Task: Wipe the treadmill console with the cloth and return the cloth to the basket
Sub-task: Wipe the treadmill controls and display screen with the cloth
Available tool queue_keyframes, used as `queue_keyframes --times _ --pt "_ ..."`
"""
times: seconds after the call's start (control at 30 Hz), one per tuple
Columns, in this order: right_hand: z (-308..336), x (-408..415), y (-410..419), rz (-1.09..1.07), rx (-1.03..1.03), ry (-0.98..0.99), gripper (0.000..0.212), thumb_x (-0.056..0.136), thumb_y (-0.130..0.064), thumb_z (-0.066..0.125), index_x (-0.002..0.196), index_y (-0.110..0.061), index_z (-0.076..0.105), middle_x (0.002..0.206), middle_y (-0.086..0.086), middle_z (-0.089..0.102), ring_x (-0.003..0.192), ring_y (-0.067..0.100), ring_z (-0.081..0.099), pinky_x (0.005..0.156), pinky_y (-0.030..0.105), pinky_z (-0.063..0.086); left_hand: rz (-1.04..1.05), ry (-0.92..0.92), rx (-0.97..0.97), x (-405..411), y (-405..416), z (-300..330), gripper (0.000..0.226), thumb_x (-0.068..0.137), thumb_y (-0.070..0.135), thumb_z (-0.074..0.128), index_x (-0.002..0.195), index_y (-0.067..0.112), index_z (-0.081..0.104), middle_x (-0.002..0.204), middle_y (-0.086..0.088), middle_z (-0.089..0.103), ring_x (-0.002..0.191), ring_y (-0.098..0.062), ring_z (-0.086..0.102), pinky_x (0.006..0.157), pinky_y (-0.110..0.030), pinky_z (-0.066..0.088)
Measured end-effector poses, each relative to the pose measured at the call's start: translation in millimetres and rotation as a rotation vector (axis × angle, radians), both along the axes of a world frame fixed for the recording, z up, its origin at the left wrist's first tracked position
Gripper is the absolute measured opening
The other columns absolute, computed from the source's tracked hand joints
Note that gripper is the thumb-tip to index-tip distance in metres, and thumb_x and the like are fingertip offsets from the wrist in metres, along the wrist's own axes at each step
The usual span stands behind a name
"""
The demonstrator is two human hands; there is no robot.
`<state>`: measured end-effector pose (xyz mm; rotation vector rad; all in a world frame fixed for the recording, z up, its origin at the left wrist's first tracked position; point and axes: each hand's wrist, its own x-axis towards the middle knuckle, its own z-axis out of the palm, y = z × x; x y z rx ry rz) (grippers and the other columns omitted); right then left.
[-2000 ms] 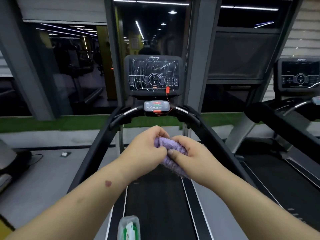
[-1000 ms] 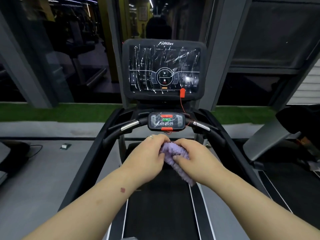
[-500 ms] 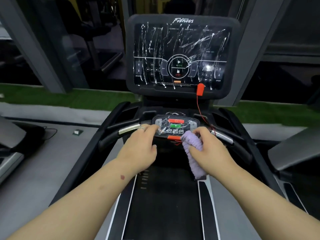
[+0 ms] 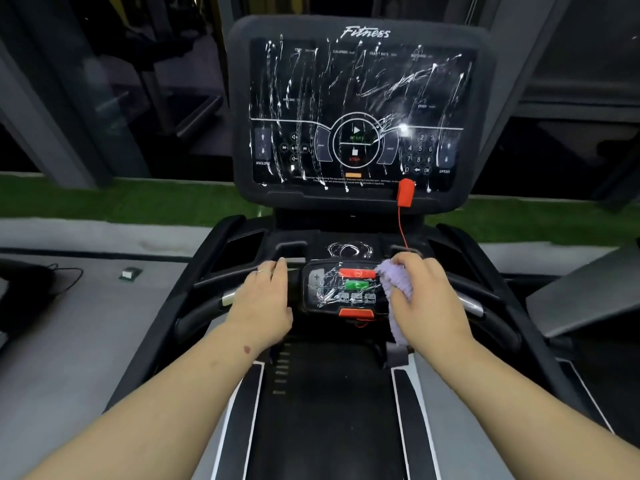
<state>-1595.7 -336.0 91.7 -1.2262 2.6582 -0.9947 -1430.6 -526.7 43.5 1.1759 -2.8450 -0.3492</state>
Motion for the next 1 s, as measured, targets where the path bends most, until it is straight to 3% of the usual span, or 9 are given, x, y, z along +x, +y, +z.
queue_keyframes --times 0.13,0.23,0.37,0.53,0.6,0.67,0.73,0.87,1.0 --pt "-8 0 -16 -0.062 0.079 0.055 0.035 0.093 -0.02 0.05 0.126 -0.029 0.057 0.107 -0.005 0.047 0.088 0.023 0.061 0.074 0.04 0.053 -0.056 -0.137 -0.017 -7 -28 -12 0.087 0.091 0.035 0.066 0.16 0.015 0.017 0.159 -0.007 0.026 0.141 -0.03 0.035 0.111 -0.04 0.037" --pt "-15 2 -25 -0.102 0.121 0.024 0.035 0.095 -0.022 0.048 0.129 -0.029 0.056 0.111 -0.005 0.047 0.095 0.025 0.062 0.08 0.04 0.053 -0.097 -0.155 -0.07 -10 -36 -19 0.069 0.088 0.034 0.065 0.147 0.018 0.033 0.15 -0.006 0.034 0.133 -0.031 0.038 0.107 -0.041 0.036" --pt "-30 4 -39 -0.134 0.161 0.029 0.03 0.101 -0.023 0.047 0.127 -0.029 0.06 0.118 -0.001 0.055 0.102 0.023 0.059 0.076 0.032 0.041 -0.131 -0.17 -0.091 -13 -40 -22 0.055 0.087 0.029 0.063 0.134 0.017 0.038 0.144 -0.007 0.037 0.128 -0.031 0.038 0.104 -0.041 0.034" --pt "-48 14 -65 -0.141 0.121 0.109 0.018 0.101 -0.021 0.05 0.108 -0.024 0.066 0.093 0.001 0.063 0.098 0.018 0.056 0.075 0.036 0.052 -0.141 -0.163 -0.09 -18 -44 -25 0.048 0.088 0.026 0.06 0.13 0.015 0.039 0.143 -0.009 0.037 0.124 -0.032 0.039 0.1 -0.042 0.034" --pt "-52 17 -69 -0.127 0.078 0.093 0.024 0.103 -0.03 0.041 0.103 -0.033 0.066 0.087 0.0 0.065 0.096 0.014 0.056 0.075 0.032 0.053 -0.139 -0.162 -0.072 -21 -45 -25 0.046 0.091 0.026 0.058 0.13 0.015 0.039 0.142 -0.009 0.037 0.124 -0.031 0.038 0.1 -0.042 0.033" --pt "-54 19 -70 -0.073 0.078 0.097 0.031 0.099 -0.031 0.035 0.085 -0.043 0.06 0.09 -0.005 0.06 0.086 0.012 0.059 0.067 0.029 0.053 -0.141 -0.158 -0.048 -24 -44 -23 0.042 0.094 0.029 0.055 0.13 0.015 0.04 0.142 -0.009 0.037 0.125 -0.032 0.039 0.101 -0.042 0.033" --pt "-48 17 -66 -0.032 0.116 0.114 0.032 0.091 -0.023 0.034 0.07 -0.042 0.049 0.088 -0.01 0.052 0.077 0.013 0.058 0.058 0.03 0.05 -0.142 -0.159 -0.025 -27 -44 -21 0.04 0.097 0.033 0.053 0.131 0.014 0.04 0.144 -0.01 0.037 0.128 -0.033 0.039 0.104 -0.043 0.033" --pt "-36 10 -60 -0.055 0.1 0.1 0.031 0.085 -0.003 0.046 0.067 -0.028 0.049 0.071 -0.004 0.053 0.084 0.015 0.055 0.065 0.038 0.051 -0.128 -0.138 0.023 -27 -45 -21 0.042 0.098 0.038 0.051 0.131 0.014 0.042 0.145 -0.011 0.037 0.131 -0.033 0.038 0.107 -0.044 0.032" --pt "-47 26 -77 -0.017 0.078 0.089 0.032 0.095 -0.01 0.053 0.076 -0.033 0.065 0.095 -0.003 0.057 0.071 0.021 0.064 0.064 0.031 0.052 -0.11 -0.106 0.075 -24 -45 -22 0.041 0.1 0.041 0.048 0.133 0.017 0.041 0.145 -0.009 0.037 0.134 -0.031 0.037 0.11 -0.044 0.031"
